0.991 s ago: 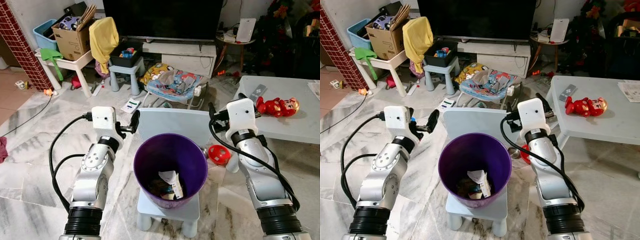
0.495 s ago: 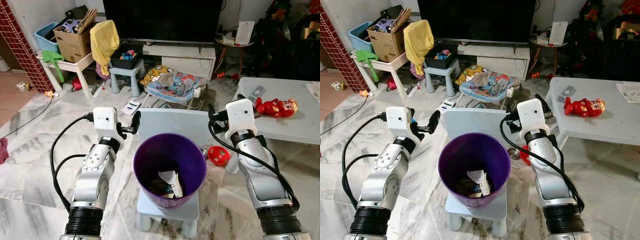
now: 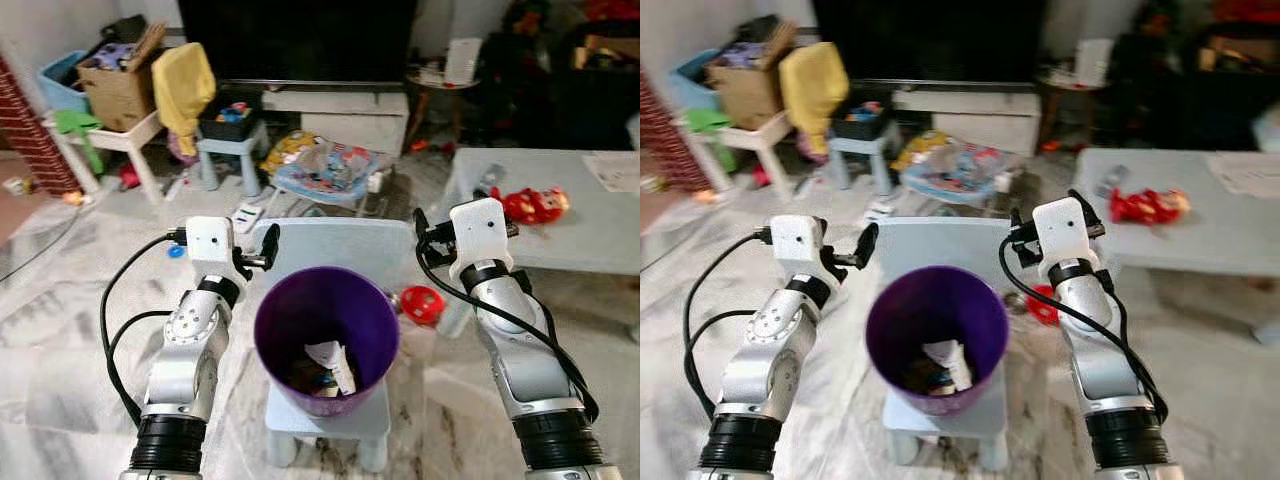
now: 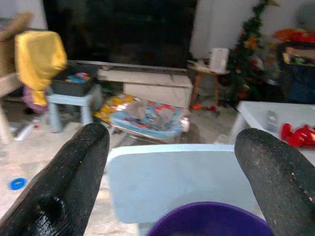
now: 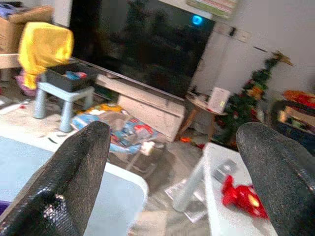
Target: Picking trash to rubbish bin
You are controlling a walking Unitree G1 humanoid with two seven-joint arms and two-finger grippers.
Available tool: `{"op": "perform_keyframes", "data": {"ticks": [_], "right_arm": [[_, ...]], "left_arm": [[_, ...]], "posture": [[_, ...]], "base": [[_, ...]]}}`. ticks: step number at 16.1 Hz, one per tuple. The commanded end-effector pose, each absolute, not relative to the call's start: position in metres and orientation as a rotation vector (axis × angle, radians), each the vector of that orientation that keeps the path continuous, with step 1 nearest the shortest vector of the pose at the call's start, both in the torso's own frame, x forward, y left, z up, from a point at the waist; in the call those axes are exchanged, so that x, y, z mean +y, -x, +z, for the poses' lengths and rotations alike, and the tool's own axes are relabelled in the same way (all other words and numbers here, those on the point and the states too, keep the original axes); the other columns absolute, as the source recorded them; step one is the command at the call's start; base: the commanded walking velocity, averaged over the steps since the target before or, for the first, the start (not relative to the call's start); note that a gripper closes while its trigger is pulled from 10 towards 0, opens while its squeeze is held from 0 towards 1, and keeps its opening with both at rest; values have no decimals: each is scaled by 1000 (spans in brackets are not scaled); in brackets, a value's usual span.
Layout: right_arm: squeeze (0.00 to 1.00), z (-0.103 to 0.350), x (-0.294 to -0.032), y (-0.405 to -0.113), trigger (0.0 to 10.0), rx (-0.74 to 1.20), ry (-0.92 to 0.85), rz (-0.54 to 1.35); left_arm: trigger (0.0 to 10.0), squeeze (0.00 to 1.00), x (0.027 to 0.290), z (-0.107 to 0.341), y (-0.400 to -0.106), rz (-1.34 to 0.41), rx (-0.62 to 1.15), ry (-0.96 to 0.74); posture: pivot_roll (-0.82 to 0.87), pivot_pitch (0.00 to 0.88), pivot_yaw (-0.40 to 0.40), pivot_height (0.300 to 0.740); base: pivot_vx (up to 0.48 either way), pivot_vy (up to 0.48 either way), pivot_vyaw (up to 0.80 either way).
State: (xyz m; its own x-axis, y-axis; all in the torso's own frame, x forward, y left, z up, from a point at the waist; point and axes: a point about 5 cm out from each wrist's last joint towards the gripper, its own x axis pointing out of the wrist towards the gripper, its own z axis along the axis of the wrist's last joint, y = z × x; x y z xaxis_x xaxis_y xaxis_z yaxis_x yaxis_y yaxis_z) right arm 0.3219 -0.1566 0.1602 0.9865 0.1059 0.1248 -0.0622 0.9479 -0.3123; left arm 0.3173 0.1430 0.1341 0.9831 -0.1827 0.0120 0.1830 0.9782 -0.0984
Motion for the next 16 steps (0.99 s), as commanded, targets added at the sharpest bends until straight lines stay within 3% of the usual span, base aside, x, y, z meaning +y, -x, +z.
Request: {"op": "perform_keyframes", "data": {"ticks": [1, 8, 12, 16], "right_arm": [[0, 167, -157, -321, 10000, -161, 307, 82], [0, 165, -158, -321, 10000, -154, 308, 77], [0, 165, -157, -320, 10000, -157, 309, 81], [0, 164, -157, -321, 10000, -153, 310, 83]], "left_arm": [[10000, 0, 143, 134, -318, -184, -5, 90], [10000, 0, 140, 135, -318, -203, -9, 92], [10000, 0, 138, 134, -318, -214, -7, 94], [10000, 0, 137, 134, -318, -222, -4, 97]], "posture": [[-49, 0, -1, 740], [-52, 0, 0, 740], [-52, 0, 1, 740], [-52, 0, 1, 740]], "base": [[0, 0, -763], [0, 0, -756], [0, 0, 0], [-256, 0, 0]]}}
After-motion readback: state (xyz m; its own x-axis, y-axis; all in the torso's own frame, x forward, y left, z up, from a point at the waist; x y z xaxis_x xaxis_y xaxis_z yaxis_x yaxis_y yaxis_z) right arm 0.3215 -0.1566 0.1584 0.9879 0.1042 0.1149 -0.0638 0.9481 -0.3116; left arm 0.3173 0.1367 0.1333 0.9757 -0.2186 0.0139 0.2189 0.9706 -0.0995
